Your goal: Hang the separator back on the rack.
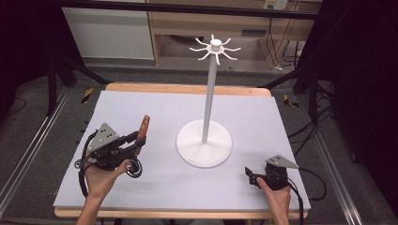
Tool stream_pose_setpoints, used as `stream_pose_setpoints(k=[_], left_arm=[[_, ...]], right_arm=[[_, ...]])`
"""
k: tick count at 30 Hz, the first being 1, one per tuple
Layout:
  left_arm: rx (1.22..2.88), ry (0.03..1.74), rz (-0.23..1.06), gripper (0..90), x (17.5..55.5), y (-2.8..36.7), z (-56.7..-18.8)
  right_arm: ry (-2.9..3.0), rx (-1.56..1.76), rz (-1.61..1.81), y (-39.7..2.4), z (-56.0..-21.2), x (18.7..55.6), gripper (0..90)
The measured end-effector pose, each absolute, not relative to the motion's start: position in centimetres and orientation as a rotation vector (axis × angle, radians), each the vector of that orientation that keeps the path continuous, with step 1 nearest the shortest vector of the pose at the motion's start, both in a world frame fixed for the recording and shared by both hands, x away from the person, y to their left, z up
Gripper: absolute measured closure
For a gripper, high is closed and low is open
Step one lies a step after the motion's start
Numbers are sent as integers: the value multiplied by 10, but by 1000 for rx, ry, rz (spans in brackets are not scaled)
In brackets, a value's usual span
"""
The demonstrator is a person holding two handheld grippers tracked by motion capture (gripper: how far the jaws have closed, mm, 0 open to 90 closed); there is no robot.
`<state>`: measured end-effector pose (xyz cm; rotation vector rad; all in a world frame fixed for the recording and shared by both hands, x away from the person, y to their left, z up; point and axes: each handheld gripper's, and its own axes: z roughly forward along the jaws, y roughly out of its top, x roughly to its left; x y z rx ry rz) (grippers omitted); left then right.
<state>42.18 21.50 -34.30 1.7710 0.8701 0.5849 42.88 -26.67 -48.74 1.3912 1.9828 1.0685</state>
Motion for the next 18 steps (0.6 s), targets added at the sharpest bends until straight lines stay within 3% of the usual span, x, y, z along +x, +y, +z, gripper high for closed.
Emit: stream_pose_setpoints(k=[18], left_arm=[[1693, 788, 600, 677, 422, 197, -303]], right_arm=[[1976, 1386, 1073, -267, -487, 428, 66]])
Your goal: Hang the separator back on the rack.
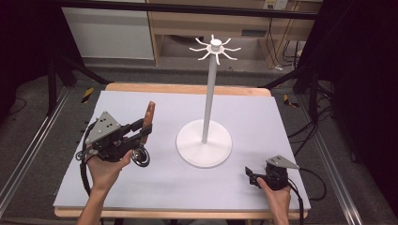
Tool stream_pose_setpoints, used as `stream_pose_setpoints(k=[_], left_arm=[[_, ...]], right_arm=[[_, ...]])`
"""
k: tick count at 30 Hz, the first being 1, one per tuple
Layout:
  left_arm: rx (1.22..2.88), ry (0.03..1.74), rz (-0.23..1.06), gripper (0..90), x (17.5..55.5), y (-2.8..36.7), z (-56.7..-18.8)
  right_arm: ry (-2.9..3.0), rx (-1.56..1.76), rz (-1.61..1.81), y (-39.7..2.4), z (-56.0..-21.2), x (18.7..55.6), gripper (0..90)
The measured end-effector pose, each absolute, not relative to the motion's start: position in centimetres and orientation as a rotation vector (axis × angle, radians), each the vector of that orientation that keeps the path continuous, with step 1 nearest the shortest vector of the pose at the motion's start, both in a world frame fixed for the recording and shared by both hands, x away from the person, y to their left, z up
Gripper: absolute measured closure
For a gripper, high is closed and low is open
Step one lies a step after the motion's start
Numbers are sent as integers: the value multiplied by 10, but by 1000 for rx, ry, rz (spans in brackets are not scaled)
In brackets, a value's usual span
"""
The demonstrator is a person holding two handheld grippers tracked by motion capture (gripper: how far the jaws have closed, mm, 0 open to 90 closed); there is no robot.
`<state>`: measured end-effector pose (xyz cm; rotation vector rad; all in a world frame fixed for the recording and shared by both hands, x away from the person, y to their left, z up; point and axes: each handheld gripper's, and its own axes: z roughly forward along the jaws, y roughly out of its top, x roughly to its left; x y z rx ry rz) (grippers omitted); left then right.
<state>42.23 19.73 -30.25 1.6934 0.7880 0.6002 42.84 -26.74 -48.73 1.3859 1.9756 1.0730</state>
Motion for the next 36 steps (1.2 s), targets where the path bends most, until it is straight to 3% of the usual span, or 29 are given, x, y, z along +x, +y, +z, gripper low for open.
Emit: stream_pose_setpoints(k=[36], left_arm=[[1620, 712, 554, 676, 430, 167, -262]], right_arm=[[1982, 1390, 1065, -266, -487, 428, 67]])
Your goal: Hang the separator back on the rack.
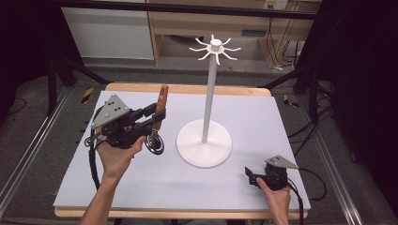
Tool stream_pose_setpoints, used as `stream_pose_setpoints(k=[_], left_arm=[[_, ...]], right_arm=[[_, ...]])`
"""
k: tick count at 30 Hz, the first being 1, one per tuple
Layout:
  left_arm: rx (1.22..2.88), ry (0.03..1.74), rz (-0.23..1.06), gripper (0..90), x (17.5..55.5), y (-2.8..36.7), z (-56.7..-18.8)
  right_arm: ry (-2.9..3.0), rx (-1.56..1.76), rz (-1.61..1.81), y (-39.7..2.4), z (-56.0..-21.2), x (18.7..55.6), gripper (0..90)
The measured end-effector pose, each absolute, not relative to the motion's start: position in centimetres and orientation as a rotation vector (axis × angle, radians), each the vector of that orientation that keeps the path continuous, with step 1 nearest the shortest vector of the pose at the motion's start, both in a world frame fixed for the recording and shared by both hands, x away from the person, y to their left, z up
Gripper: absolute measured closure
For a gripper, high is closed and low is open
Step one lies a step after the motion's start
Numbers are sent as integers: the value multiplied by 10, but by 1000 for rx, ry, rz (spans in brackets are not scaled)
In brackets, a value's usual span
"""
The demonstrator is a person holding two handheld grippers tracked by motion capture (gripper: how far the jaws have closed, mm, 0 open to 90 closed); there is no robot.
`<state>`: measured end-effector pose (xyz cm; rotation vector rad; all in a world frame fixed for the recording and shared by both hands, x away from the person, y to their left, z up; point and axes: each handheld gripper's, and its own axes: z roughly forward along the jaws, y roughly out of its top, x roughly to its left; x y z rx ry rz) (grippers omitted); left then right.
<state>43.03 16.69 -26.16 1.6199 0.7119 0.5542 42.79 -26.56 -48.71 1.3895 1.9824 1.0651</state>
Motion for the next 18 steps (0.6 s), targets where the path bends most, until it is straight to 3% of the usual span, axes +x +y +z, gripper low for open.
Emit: stream_pose_setpoints(k=[18], left_arm=[[1604, 666, 556, 676, 436, 148, -235]], right_arm=[[1987, 1388, 1065, -266, -487, 428, 67]])
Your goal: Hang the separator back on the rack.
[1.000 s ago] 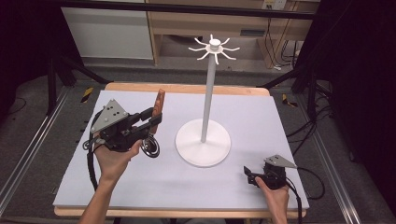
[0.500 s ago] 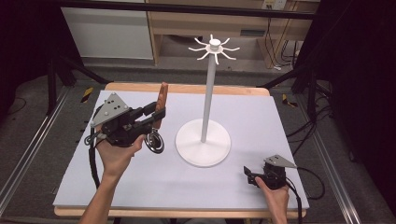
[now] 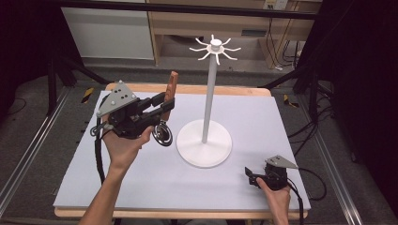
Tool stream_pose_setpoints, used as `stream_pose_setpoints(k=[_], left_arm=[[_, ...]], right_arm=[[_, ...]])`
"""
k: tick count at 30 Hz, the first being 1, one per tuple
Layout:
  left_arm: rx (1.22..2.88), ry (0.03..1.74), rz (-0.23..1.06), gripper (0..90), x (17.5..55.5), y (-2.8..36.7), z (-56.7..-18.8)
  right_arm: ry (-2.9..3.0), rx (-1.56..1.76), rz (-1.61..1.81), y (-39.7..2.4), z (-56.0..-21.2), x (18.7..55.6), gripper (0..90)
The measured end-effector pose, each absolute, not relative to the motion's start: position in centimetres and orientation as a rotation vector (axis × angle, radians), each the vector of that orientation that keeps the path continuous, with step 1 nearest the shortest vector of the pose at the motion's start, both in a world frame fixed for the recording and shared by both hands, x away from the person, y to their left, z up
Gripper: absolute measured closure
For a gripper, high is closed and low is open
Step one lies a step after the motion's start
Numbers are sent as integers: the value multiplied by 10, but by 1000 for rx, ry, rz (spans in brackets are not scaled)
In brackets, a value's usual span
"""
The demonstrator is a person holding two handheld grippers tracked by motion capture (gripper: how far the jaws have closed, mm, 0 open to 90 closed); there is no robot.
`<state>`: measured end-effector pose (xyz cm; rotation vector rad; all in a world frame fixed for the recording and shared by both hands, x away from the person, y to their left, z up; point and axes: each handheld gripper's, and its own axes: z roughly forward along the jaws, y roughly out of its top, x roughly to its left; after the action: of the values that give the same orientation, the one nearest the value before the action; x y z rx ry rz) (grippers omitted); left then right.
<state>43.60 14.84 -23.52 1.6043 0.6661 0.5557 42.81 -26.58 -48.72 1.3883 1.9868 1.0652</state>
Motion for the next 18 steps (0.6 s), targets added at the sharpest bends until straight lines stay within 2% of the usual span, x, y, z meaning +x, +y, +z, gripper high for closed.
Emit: stream_pose_setpoints(k=[18], left_arm=[[1596, 642, 560, 676, 443, 130, -214]], right_arm=[[1987, 1389, 1067, -266, -487, 428, 67]])
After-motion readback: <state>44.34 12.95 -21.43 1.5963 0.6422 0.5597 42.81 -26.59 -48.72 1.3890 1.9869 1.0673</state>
